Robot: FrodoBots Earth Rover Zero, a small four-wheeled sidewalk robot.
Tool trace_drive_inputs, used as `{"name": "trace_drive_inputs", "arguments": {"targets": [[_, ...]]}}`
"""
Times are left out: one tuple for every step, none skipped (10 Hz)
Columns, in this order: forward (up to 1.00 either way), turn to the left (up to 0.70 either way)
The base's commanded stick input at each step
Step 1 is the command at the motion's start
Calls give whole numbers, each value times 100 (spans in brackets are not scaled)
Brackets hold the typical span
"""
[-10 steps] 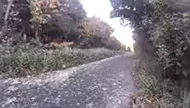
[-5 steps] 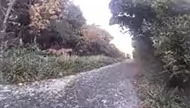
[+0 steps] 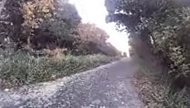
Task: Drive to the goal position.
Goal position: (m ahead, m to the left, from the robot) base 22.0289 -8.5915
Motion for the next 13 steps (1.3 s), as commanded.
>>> {"name": "trace_drive_inputs", "arguments": {"targets": [[45,-27],[45,-27],[45,-27],[45,-27],[45,-27],[45,-27],[45,-27],[45,-27],[45,-27],[45,-27],[45,-27],[45,-27],[45,-27]]}}
